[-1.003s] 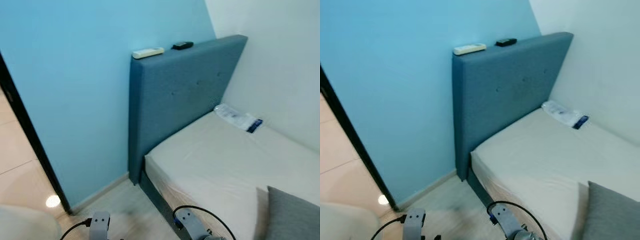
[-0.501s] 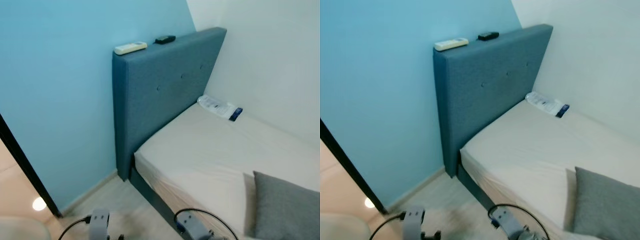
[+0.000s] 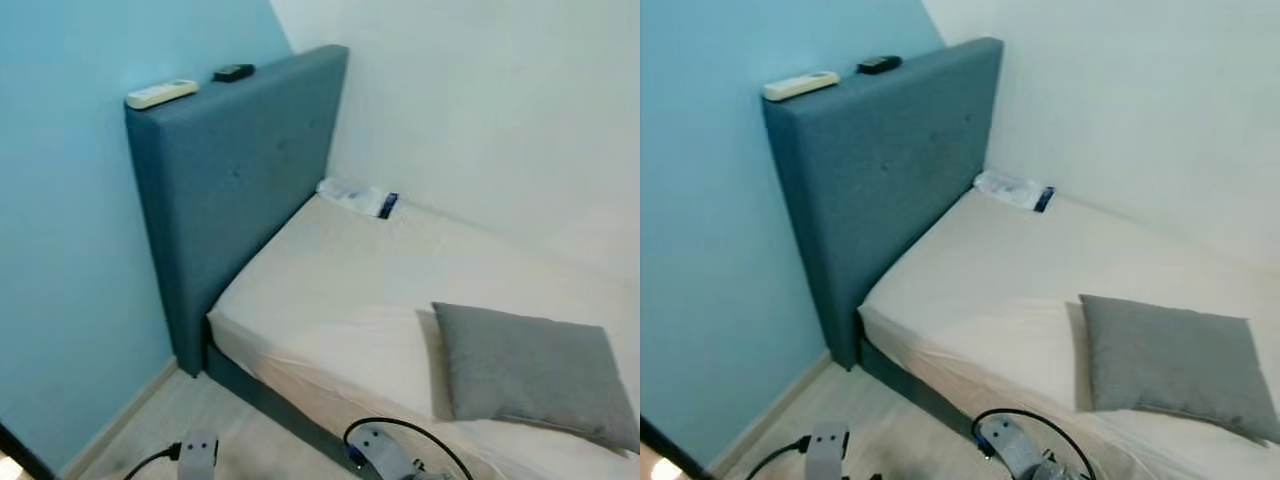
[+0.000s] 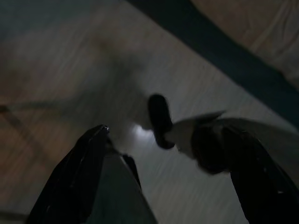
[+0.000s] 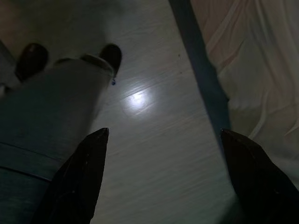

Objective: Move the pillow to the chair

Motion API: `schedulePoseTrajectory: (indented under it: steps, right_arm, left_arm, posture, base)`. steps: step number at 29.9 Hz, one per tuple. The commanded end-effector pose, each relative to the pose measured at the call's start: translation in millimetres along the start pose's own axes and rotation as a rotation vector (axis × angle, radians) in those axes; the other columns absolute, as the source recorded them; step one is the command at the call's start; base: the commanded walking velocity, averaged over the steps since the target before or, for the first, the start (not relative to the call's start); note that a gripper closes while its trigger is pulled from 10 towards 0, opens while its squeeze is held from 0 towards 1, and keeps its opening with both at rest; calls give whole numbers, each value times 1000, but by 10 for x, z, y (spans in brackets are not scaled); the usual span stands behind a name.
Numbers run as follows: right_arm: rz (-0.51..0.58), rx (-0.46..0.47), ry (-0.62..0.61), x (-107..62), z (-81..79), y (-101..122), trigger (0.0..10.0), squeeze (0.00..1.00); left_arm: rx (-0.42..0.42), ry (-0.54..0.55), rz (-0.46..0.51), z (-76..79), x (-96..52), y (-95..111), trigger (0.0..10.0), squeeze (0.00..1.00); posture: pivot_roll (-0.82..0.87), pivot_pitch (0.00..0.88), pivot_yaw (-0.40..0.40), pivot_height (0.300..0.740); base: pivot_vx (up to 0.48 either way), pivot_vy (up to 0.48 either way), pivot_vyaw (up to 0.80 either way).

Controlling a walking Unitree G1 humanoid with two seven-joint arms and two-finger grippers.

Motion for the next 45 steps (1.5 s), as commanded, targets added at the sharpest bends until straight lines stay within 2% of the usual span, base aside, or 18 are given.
schedulePoseTrajectory:
  steps: [1,14,24,33,38,45]
  right_arm:
    - [-7,-5,-7,-7,21,-34,10000,0]
    - [-13,-11,4,6,-38,-53,10000,0]
    - [16,-21,-14,19,-37,117,10000,0]
    - [23,-27,-17,20,-36,151,10000,0]
    - [31,-19,-22,17,-20,174,10000,0]
    - [56,8,-26,10,9,218,10000,0]
  left_arm:
    - [-7,2,-6,4,1,-8,10000,0]
    - [0,9,-8,-24,-18,-61,10000,0]
    - [1,19,5,-42,-27,-67,10000,0]
    - [2,59,-10,-88,-29,-78,10000,0]
    - [-18,61,14,-104,-30,-44,10000,0]
    - [-17,80,27,-126,-28,-11,10000,0]
  posture:
    - [84,0,-121,740]
    - [111,14,-129,740]
    - [128,13,-141,740]
    - [140,11,-149,740]
    - [143,13,-150,740]
    - [139,10,-153,740]
  base:
    - [0,0,-719]
    - [0,0,-719]
    - [0,0,-719]
    - [0,0,-719]
    - [0,0,-730]
    - [0,-99,0]
Point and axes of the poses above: a point about 5 cm out from each wrist's last joint towards the gripper, its own x axis pointing out of the wrist towards the gripper, its own y axis along the axis of the wrist's last joint, z = x × y, the point moved 2 cm from there along x, pointing out of the wrist towards the gripper, and after that the axes turned 6 degrees about -x, right-handed, at the moved point
